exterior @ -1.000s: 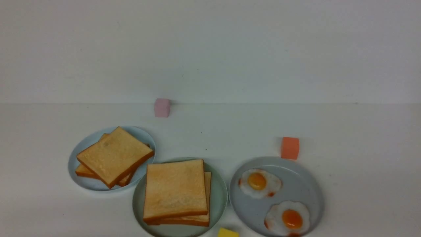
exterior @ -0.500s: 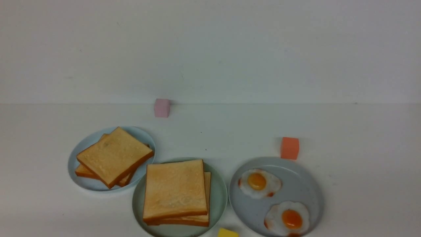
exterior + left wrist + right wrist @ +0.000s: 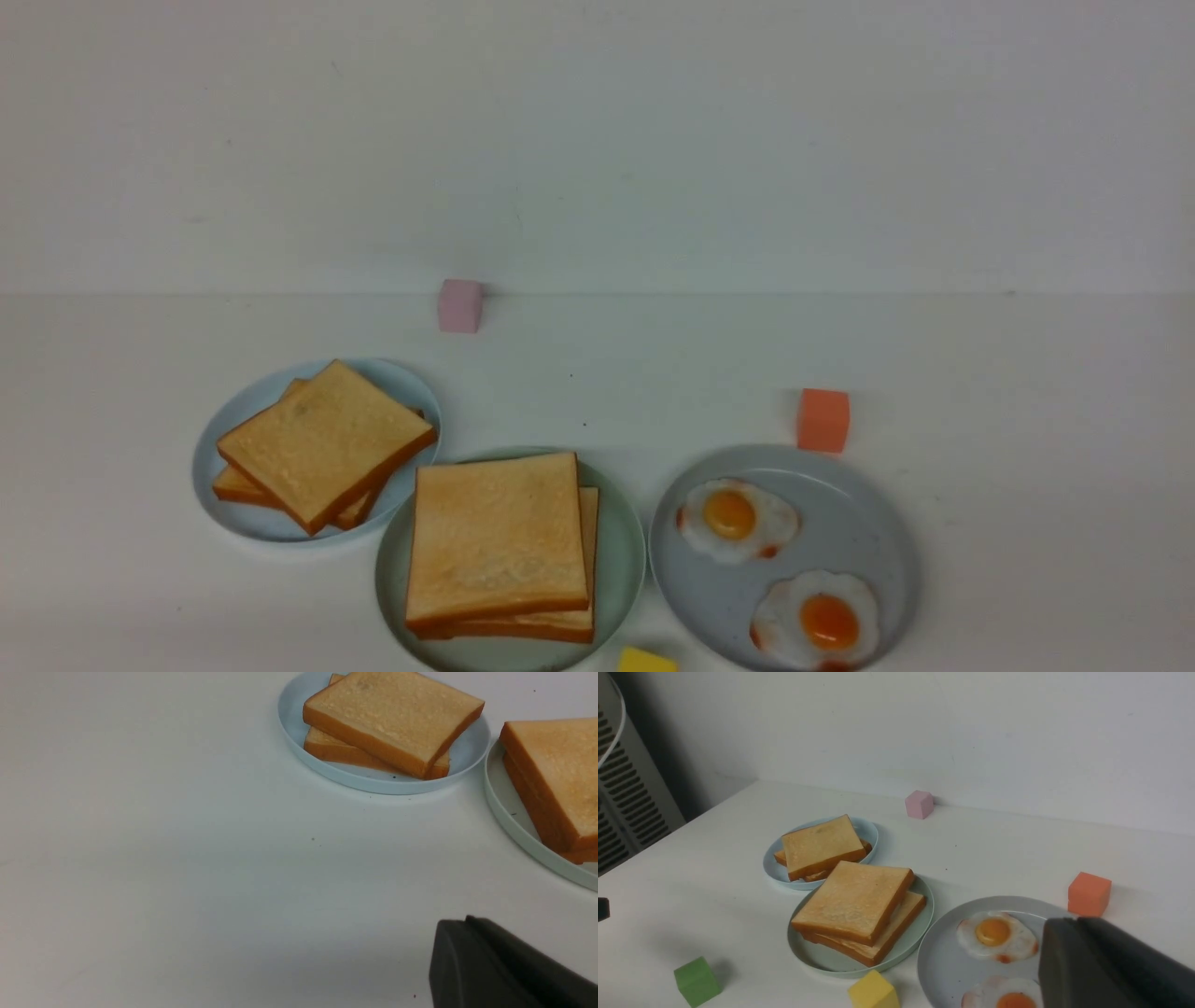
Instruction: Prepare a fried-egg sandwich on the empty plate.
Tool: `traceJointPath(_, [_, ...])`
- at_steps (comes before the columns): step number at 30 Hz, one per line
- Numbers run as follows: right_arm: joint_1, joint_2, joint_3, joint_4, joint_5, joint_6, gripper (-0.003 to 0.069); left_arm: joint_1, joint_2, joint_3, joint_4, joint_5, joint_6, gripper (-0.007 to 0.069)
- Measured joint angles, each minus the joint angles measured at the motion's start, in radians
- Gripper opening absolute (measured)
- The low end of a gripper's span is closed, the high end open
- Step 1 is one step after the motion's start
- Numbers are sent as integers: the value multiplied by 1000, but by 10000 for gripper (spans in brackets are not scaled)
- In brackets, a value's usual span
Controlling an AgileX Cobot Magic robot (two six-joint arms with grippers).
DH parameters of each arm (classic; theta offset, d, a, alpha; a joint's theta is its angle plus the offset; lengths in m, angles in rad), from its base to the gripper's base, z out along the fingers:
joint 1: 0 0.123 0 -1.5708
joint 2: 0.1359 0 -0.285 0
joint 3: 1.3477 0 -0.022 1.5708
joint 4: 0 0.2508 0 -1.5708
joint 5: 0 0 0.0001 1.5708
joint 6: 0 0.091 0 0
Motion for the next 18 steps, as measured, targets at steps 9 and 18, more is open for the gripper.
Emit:
traceJointPath(9, [-45,0,68,0,-12,0,69,0,0,0,0,0,0,11])
traceJointPath(18, [-401,-101,233,-143,-64,68,82,0,0,0,0,-1,0,21])
